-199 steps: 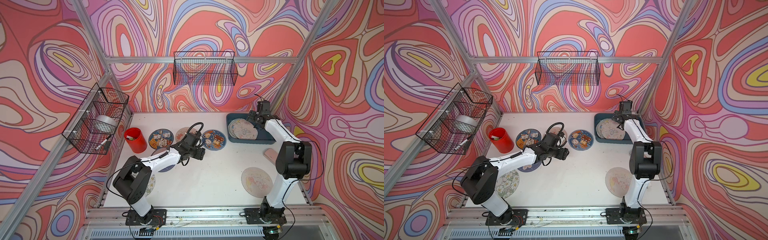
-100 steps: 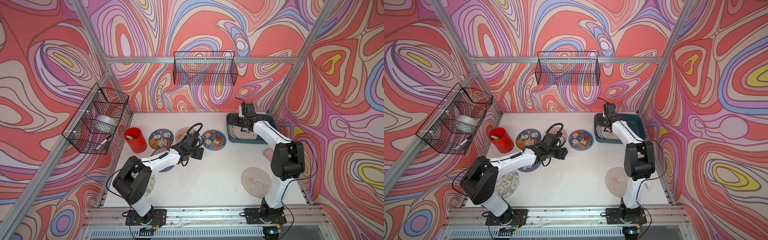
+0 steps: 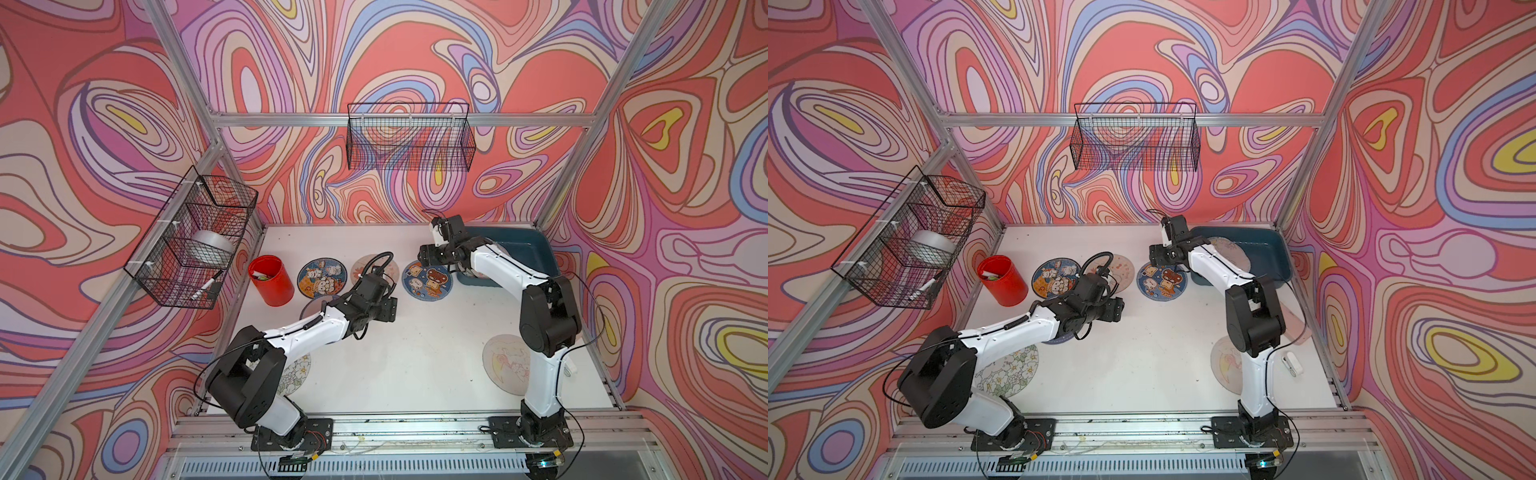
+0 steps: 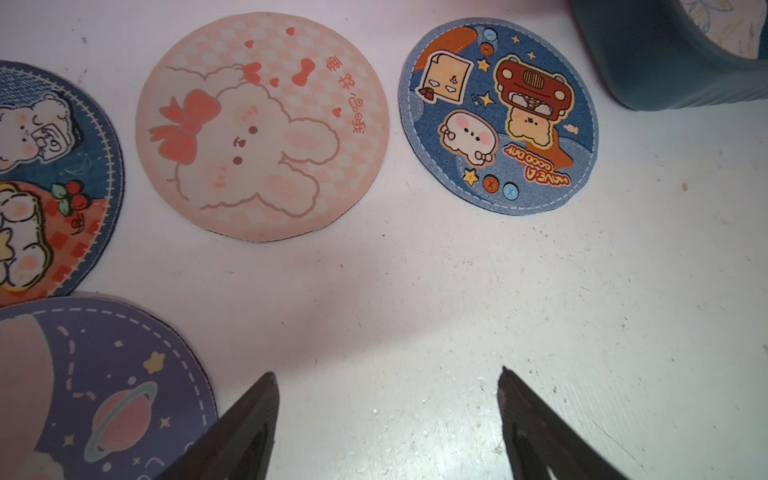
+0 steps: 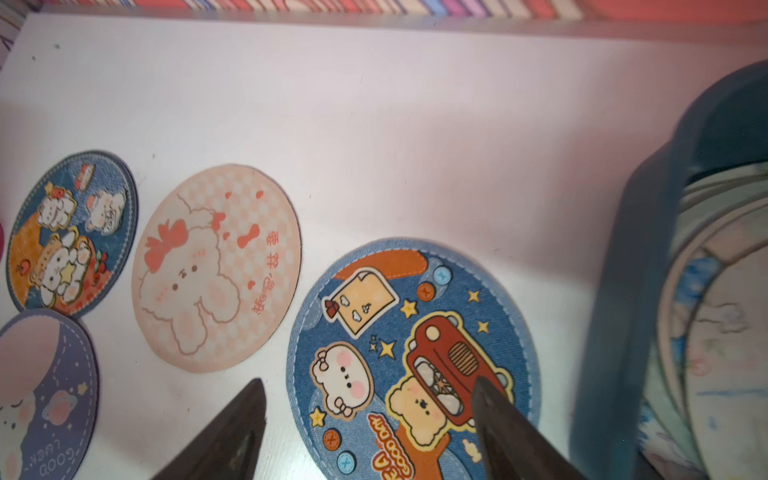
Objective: Put the coasters into the storage box
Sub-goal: Pick up the coaster from the center of the board.
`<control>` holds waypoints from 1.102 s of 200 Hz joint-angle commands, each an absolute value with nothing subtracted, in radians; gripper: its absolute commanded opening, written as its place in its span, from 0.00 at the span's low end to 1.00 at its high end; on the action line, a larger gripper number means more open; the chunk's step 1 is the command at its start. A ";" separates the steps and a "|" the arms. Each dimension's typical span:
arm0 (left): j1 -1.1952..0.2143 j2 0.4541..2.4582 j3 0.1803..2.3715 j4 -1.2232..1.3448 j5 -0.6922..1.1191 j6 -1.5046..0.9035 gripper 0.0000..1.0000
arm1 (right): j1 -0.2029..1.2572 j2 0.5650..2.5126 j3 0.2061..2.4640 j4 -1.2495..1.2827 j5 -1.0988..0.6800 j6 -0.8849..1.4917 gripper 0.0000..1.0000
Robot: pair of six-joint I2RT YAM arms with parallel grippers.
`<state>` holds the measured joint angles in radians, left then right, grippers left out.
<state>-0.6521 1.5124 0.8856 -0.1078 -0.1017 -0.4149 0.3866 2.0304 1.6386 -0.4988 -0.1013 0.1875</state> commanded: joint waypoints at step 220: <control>-0.640 1.462 0.813 0.033 -0.037 -0.462 0.84 | 0.511 2.355 1.830 -0.770 0.018 0.170 0.78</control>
<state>-0.6464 1.4860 0.8284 0.0204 -0.0269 -0.4572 0.5133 2.2902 1.8194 -0.6968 -0.0444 0.1574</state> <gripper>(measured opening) 0.845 0.776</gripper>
